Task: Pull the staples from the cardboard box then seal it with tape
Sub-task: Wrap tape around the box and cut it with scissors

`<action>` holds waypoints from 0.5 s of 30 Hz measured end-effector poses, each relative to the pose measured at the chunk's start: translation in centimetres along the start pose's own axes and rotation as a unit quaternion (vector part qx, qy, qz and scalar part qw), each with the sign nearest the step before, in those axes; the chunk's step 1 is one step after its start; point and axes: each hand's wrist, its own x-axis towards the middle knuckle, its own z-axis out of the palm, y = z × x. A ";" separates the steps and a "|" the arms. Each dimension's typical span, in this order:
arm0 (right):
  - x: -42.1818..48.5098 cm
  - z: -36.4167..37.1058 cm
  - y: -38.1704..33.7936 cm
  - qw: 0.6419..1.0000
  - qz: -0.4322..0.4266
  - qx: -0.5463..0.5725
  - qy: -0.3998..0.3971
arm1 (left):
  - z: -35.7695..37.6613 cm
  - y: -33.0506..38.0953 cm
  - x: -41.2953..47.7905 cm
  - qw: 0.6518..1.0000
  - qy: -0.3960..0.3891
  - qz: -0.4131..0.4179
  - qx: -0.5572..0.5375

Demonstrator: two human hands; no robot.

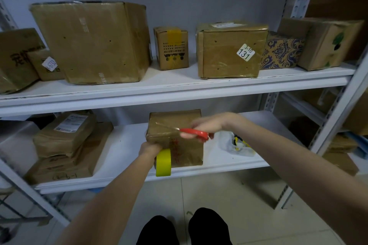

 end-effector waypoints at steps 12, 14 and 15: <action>6.9 2.2 3.9 0.984 0.140 0.037 -0.100 | -0.8 -0.2 0.7 0.997 -0.052 -0.038 -0.045; 7.4 2.3 3.7 0.985 0.139 0.045 -0.087 | -1.0 -0.2 0.6 0.996 -0.060 -0.042 -0.044; 7.5 2.3 3.6 0.986 0.135 0.050 -0.083 | -1.0 -0.3 0.7 0.996 -0.065 -0.045 -0.044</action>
